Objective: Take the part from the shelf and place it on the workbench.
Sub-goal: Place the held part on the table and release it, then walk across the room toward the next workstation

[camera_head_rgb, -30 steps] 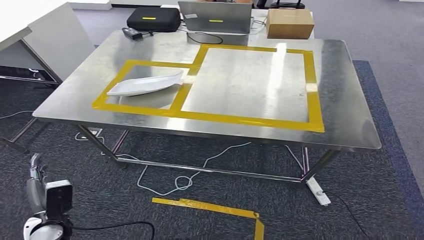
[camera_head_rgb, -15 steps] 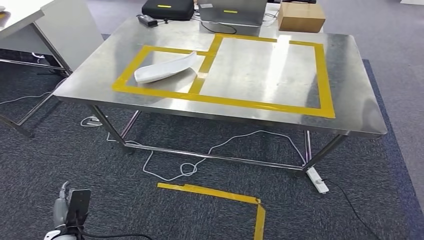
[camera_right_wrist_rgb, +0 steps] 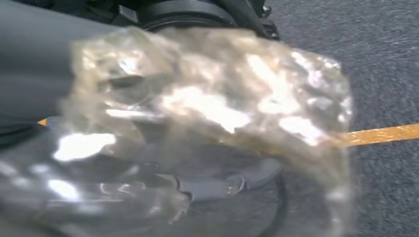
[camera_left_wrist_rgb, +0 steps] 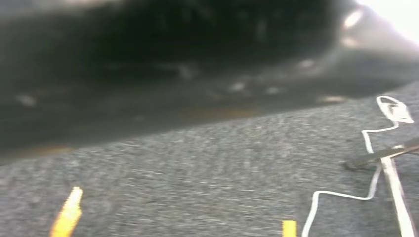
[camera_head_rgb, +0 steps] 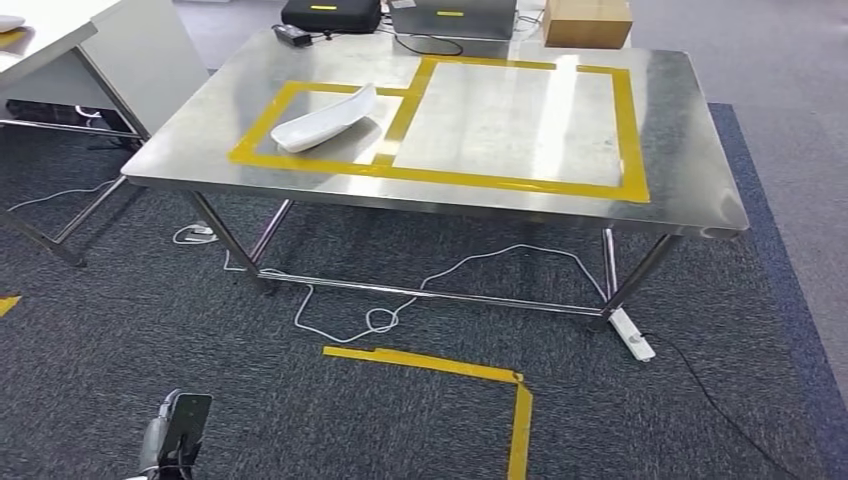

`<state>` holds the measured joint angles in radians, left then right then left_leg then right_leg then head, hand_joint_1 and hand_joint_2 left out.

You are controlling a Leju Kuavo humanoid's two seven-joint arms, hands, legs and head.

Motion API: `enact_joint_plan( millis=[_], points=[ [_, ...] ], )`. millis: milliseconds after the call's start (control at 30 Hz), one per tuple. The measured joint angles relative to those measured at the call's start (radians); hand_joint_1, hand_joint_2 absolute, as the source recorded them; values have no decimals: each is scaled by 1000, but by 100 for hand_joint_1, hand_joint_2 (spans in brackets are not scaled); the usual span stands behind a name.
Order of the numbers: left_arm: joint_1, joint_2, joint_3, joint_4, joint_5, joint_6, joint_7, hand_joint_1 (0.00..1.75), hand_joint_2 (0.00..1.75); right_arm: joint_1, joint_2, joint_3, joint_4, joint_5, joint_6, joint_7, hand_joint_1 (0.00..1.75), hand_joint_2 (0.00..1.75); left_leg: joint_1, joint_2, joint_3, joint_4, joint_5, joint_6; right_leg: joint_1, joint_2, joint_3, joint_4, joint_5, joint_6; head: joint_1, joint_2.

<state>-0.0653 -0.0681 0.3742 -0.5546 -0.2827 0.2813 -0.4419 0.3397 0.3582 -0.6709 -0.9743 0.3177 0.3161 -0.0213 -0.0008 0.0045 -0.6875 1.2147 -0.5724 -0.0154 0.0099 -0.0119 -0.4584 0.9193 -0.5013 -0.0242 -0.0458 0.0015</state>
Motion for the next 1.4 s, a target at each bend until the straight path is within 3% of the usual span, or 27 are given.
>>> enact_joint_plan(
  millis=[33,67,100,167,233,333,367,433,500,533,567,600,667,733,800,833,867,933,1000,1033,1100,1167,1233,1267,1333,1367,1400],
  points=[
    [-1,1,0,6,0,0,1,0,0,0,0,-1,0,-1,1,0,0,0,5,0,0,41,-11,-6,-2,0,-16,10,6,3,0,0],
    [-2,2,0,12,-1,0,1,0,0,-1,0,-1,1,-1,1,0,0,0,10,0,16,45,-1,-12,-6,0,-34,20,11,6,0,0],
    [-3,3,0,16,-1,1,2,0,0,-1,0,-2,1,-2,2,0,0,0,16,0,50,9,22,-17,-10,-1,-50,32,13,9,0,0],
    [-7,6,0,24,-2,2,4,0,0,-1,0,-3,2,-4,2,0,0,0,22,-1,139,-119,59,-26,-14,-1,-76,56,16,18,-1,0],
    [-12,8,0,32,-3,2,6,0,0,-2,0,-3,2,-6,2,0,0,0,21,-5,185,-200,61,-22,-14,0,-95,74,20,30,-2,0],
    [-15,10,-1,43,-3,3,8,0,0,-2,0,-3,2,-6,2,1,0,0,18,-6,174,-213,62,2,-15,3,-112,83,27,51,-1,0],
    [-16,9,-1,45,-3,3,8,0,0,-1,0,-4,3,-6,2,1,0,0,19,-4,165,-215,68,14,-16,4,-121,95,10,56,1,0],
    [-18,9,-1,49,-4,3,9,0,0,-1,0,-6,3,-6,2,1,0,0,18,0,142,-217,88,34,-18,7,-151,176,-74,63,4,0],
    [-19,10,-1,52,-4,3,9,0,0,-2,0,-7,3,-6,2,1,0,0,13,2,115,-216,109,43,-19,8,-182,305,-159,65,6,0],
    [-19,11,-1,53,-4,3,9,0,0,-2,0,-8,3,-6,2,1,0,0,10,3,102,-216,121,44,-19,8,-184,349,-172,64,5,0],
    [-20,11,-1,55,-4,3,9,0,0,-2,0,-9,3,-6,2,1,0,0,7,3,88,-215,132,45,-18,8,-171,363,-161,61,5,0],
    [-20,11,-2,56,-4,3,9,0,0,-2,0,-9,3,-6,2,1,0,0,4,3,75,-215,143,44,-16,9,-140,339,-132,57,5,0],
    [-20,10,-3,58,-4,2,9,0,0,-5,0,-9,3,-6,2,1,0,0,1,3,54,-214,166,41,-9,10,-34,207,-81,41,5,0],
    [-22,9,-5,58,-4,2,9,0,0,-8,-1,-9,3,-6,2,1,0,0,-1,2,43,-214,188,34,-1,10,64,58,-83,29,4,0],
    [-23,9,-6,59,-6,0,9,0,0,-8,-1,-9,3,-8,2,1,0,0,0,3,38,-219,213,22,3,11,87,3,-90,24,6,0],
    [-23,10,-7,60,-10,-2,10,0,0,-7,-1,-9,3,-9,2,1,0,0,2,2,35,-222,219,16,3,9,77,5,-81,22,7,0],
    [-22,11,-9,63,-14,-4,12,0,0,-6,-1,-10,3,-11,2,2,0,0,4,1,30,-218,205,9,1,7,65,5,-68,16,8,0],
    [-19,10,-15,70,-21,-7,20,0,0,-5,0,-10,3,-18,2,5,0,0,8,-2,14,-160,115,0,-2,2,37,5,-40,5,4,0],
    [-15,1,-20,77,-24,-6,33,0,0,-3,0,-11,3,-25,2,6,0,0,10,-2,0,-36,9,-9,-2,-1,2,11,-14,0,-1,0],
    [-13,-5,-20,81,-25,-6,40,0,0,-3,0,-11,3,-29,2,7,0,0,11,-2,-1,23,-8,-12,-1,-2,-16,18,-2,1,-1,0],
    [-10,-15,-21,90,-30,-7,51,0,0,-4,0,-10,3,-34,2,7,0,0,12,-2,28,69,29,-14,-1,-4,-59,37,20,4,-2,0],
    [-9,-23,-22,98,-32,-12,54,0,0,-5,0,-10,3,-37,3,6,0,0,14,-2,114,-13,71,-13,-1,-5,-101,61,37,11,-2,0],
    [-10,-28,-22,104,-33,-19,55,0,0,-6,0,-10,3,-40,4,6,0,0,11,-3,213,-151,46,-4,1,-6,-132,83,51,21,-2,0],
    [-11,-30,-22,108,-33,-21,54,0,0,-7,0,-11,3,-42,3,7,0,0,9,-3,240,-197,26,2,1,-7,-141,89,59,27,-2,0],
    [-11,-33,-22,117,-37,-21,54,0,0,-7,0,-10,4,-51,-6,13,0,0,6,-2,240,-227,21,21,0,-7,-154,92,78,38,-3,0],
    [-11,-34,-22,123,-40,-21,54,0,0,-6,0,-10,5,-58,-12,17,0,0,6,0,228,-228,31,31,-3,-5,-161,97,71,44,-3,0],
    [-11,-35,-22,127,-42,-21,54,0,0,-4,0,-9,5,-65,-20,22,0,0,7,2,215,-230,45,41,-4,-2,-171,114,43,50,-2,0]
  ],
)
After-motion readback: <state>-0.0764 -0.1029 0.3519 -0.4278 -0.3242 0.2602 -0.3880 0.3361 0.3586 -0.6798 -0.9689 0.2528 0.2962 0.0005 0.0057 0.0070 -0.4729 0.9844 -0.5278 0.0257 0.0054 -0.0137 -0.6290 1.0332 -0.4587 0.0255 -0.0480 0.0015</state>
